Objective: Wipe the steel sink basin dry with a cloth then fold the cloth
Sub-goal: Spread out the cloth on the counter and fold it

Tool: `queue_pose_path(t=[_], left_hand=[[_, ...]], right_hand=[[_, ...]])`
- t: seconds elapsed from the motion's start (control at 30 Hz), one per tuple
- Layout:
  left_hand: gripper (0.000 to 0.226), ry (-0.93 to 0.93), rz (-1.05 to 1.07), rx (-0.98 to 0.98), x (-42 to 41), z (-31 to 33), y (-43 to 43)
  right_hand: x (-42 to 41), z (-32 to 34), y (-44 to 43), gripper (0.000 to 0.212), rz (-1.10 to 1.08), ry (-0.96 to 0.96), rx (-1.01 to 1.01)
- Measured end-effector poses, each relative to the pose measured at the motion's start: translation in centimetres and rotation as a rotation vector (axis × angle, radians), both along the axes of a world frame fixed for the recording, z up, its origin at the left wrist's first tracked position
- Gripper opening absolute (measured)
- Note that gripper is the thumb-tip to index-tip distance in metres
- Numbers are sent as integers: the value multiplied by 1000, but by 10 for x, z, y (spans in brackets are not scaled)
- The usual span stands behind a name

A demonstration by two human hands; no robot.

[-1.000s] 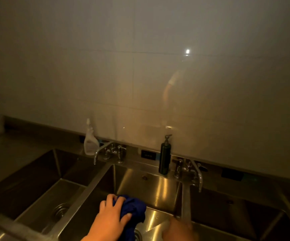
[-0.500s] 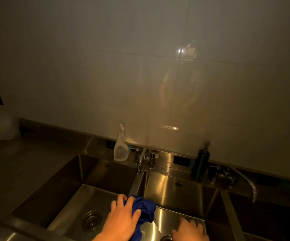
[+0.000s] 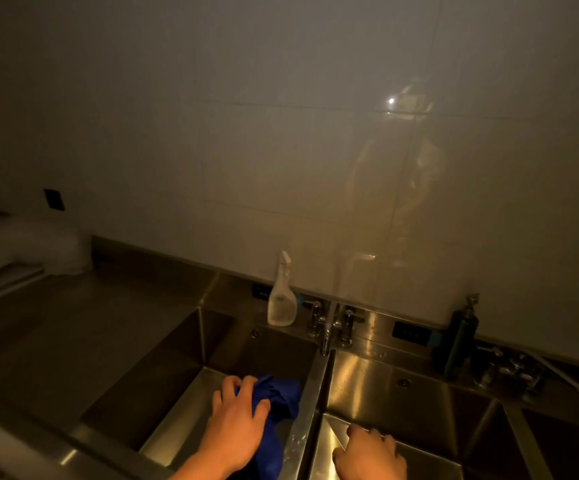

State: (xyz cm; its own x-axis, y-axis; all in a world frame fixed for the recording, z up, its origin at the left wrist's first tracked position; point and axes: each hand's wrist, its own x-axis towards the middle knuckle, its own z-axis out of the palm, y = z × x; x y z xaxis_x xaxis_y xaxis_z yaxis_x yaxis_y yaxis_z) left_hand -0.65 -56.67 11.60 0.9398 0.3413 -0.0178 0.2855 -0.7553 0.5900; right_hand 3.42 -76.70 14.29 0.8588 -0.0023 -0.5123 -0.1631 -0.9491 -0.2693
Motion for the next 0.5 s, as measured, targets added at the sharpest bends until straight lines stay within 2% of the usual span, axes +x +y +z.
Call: queue_pose_path(t=[0.27, 0.43, 0.5], left_hand=[[42, -50, -16, -24, 11, -4, 82], [39, -105, -128, -13, 14, -3, 150], [39, -124, -176, -23, 15, 0, 177]], right_hand=[[10, 1, 84, 63, -57, -52, -30], [-4, 4, 159, 54, -100, -85, 11], [-10, 8, 190, 58, -108, -94, 17]])
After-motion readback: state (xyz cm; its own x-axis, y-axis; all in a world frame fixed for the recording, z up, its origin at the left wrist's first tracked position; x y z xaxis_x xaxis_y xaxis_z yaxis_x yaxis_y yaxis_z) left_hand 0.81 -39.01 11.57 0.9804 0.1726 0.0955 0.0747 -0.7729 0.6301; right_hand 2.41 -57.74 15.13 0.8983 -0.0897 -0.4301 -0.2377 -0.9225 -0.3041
